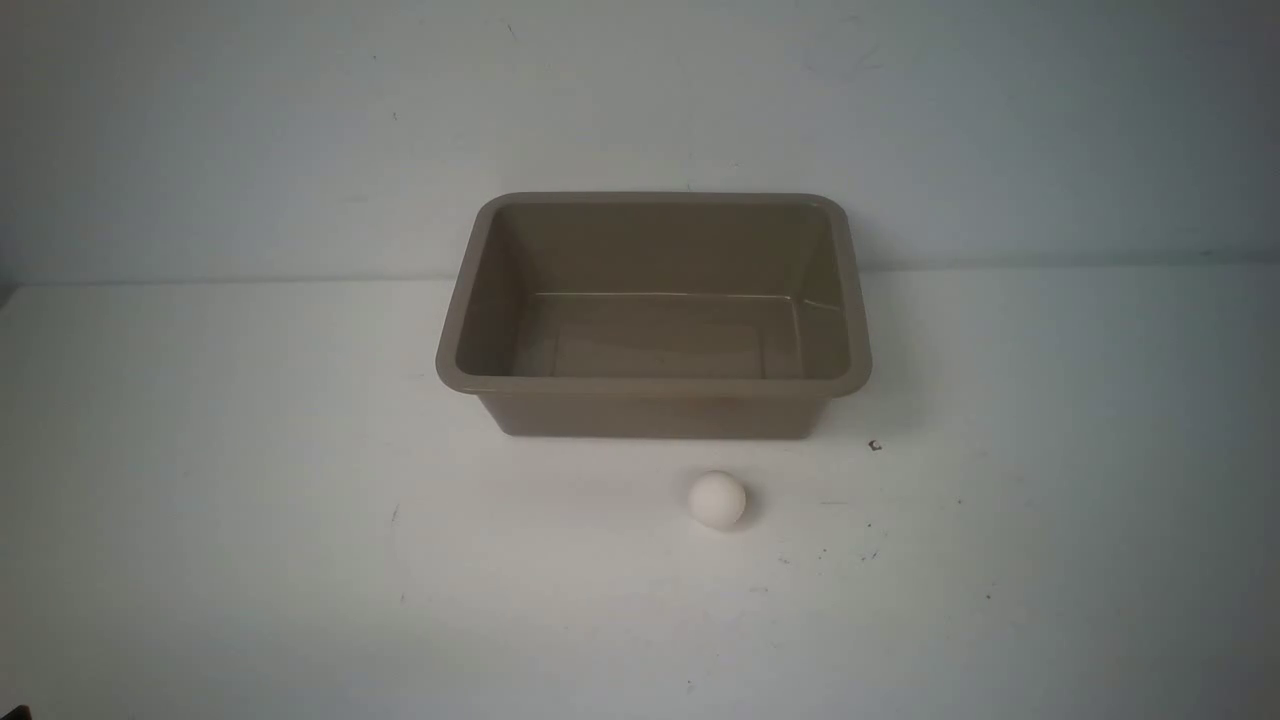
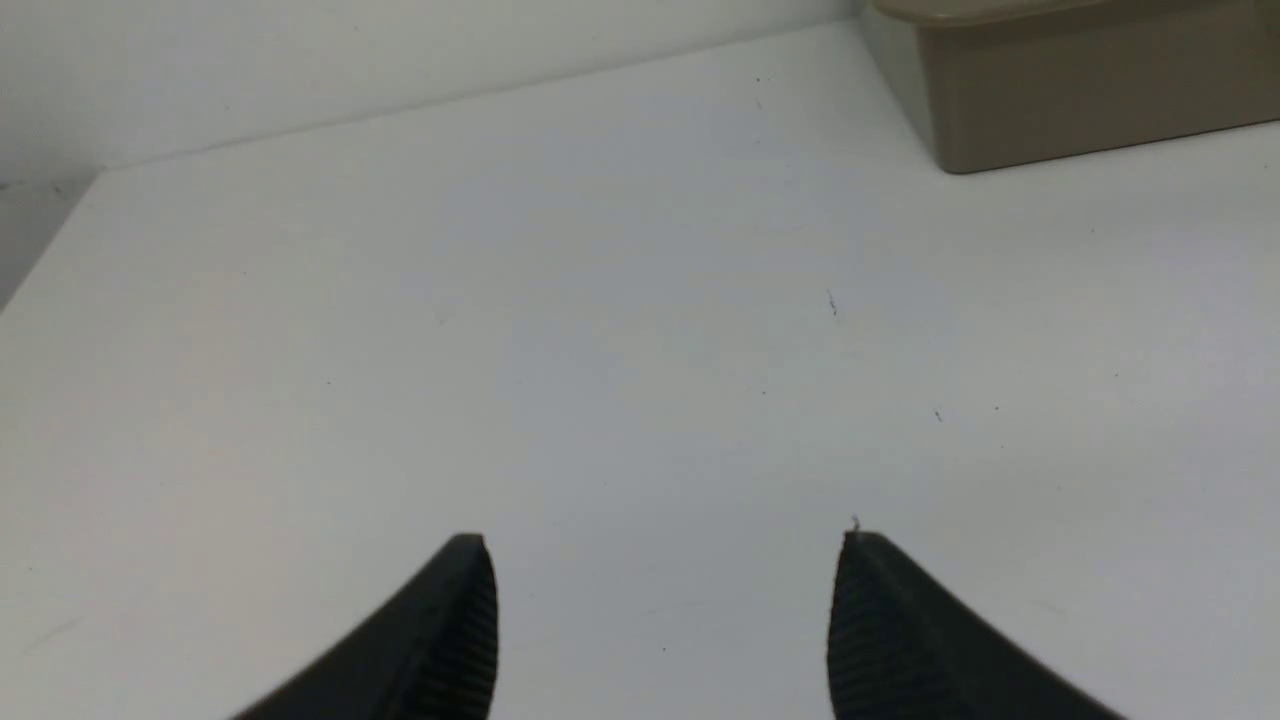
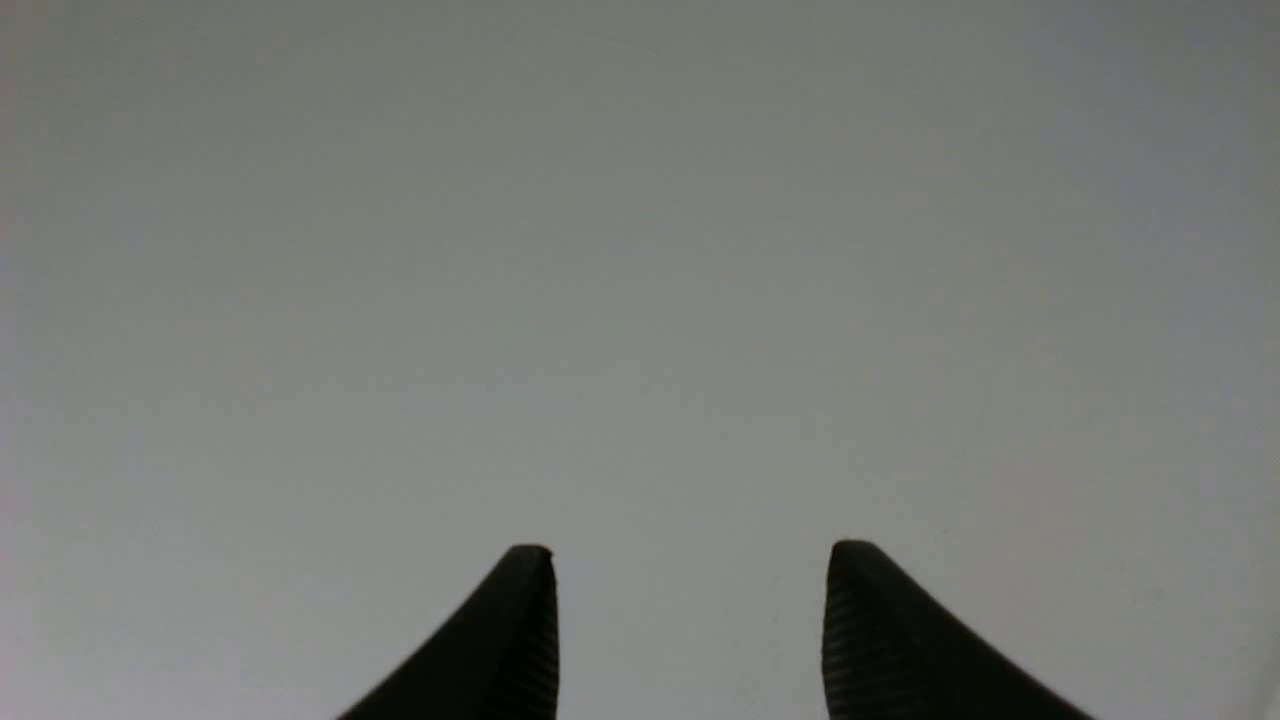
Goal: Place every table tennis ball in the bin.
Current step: Use the right arm to clamp the table tennis ball closest to it
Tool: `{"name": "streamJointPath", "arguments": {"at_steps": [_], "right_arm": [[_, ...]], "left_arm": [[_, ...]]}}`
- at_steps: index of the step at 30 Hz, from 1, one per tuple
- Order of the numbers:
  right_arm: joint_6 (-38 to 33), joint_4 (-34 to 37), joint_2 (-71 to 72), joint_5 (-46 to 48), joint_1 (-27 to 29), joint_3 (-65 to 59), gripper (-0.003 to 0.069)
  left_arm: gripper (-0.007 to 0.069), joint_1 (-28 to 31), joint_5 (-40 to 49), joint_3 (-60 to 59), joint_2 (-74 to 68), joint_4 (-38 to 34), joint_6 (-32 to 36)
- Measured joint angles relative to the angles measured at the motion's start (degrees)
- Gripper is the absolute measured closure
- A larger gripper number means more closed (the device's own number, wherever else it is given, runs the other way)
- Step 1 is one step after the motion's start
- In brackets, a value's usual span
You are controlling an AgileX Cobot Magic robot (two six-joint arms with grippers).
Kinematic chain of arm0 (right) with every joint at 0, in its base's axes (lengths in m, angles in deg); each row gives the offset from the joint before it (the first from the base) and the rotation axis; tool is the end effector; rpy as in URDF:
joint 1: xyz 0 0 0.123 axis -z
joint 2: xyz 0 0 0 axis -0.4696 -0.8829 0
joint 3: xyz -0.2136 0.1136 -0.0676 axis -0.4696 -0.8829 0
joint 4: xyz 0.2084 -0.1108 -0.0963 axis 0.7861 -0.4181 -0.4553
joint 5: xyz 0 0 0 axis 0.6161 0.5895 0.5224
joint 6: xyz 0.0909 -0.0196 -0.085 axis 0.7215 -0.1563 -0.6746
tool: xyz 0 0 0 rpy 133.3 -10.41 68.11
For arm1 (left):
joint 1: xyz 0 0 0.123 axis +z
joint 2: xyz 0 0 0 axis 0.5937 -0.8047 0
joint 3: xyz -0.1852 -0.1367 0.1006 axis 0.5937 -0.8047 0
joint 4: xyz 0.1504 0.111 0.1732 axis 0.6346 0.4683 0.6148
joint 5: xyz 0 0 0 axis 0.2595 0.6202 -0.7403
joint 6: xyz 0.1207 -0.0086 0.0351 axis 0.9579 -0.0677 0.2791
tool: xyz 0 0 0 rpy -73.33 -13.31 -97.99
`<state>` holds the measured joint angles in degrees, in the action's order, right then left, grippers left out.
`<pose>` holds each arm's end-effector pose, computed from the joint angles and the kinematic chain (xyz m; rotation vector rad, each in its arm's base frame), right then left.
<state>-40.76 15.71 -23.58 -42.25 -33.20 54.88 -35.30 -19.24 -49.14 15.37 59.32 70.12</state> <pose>0.1200 -0.0265 0.2362 0.9019 0.9600 0.9072 0.1228 -0.0064 0.1604 0.1433 1.8764 0.0314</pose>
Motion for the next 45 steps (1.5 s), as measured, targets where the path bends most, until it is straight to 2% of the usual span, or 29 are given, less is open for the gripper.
{"name": "streamJointPath", "arguments": {"at_steps": [7,9,13,19,22,24,25,27,28,29,31,33,34,35,40,45], "right_arm": [[1.17,1.56,0.00,2.63,0.00,0.00,0.0323],[0.32,1.62,0.00,5.91,0.00,0.00,0.0323],[-1.10,-0.98,0.00,9.42,0.00,0.00,0.0323],[-2.12,-20.03,0.00,17.46,0.00,5.61,0.0377],[-3.67,-37.08,-0.94,27.30,0.00,18.60,0.0441],[-4.68,-45.65,-5.28,36.19,0.00,28.67,0.0470],[-4.83,-46.15,-5.79,37.07,0.00,29.51,0.0472],[-8.56,-49.15,-12.58,46.90,0.00,38.23,0.0480],[-12.82,-48.78,-17.70,52.17,0.00,43.04,0.0481],[-12.82,-48.78,-17.70,52.17,0.00,43.04,0.0481],[-22.93,-43.28,-27.09,62.27,0.00,49.53,0.0481],[-28.76,-37.29,-33.12,66.70,0.00,52.48,0.0481],[-28.76,-37.29,-33.12,67.27,0.00,52.48,0.0481],[-37.89,-27.22,-40.84,72.07,0.00,55.14,0.0481],[-46.19,-16.58,-49.62,73.43,0.00,56.08,0.0525],[-50.18,-16.14,-60.02,74.34,-0.25,56.08,0.0610]], "left_arm": [[0.0220,0.00,0.00,0.00,0.00,0.00,0.00],[0.0220,0.00,0.00,0.00,0.00,0.00,0.00],[0.0220,0.00,0.00,0.00,0.00,0.00,0.00],[0.0220,0.00,0.00,0.00,0.00,0.00,0.00],[0.0220,0.00,0.00,0.00,0.00,0.00,0.00],[0.0220,0.00,0.00,0.00,0.00,0.00,0.00],[0.0220,0.00,0.00,0.00,0.00,0.00,0.00],[0.0220,0.00,0.00,0.00,0.00,0.00,0.00],[0.0220,0.00,0.00,0.00,0.00,0.00,0.00],[0.0220,0.00,0.00,0.00,0.00,0.00,0.00],[0.0220,0.00,0.00,0.00,0.00,0.00,0.00],[0.0220,0.00,0.00,0.00,0.00,0.00,0.00],[0.0220,0.00,0.00,0.00,0.00,0.00,0.00],[0.0220,0.00,0.00,0.00,0.00,0.00,0.00],[0.0220,0.00,0.00,0.00,0.00,0.00,0.00],[0.0220,0.00,0.00,0.00,0.00,0.00,0.00]]}}
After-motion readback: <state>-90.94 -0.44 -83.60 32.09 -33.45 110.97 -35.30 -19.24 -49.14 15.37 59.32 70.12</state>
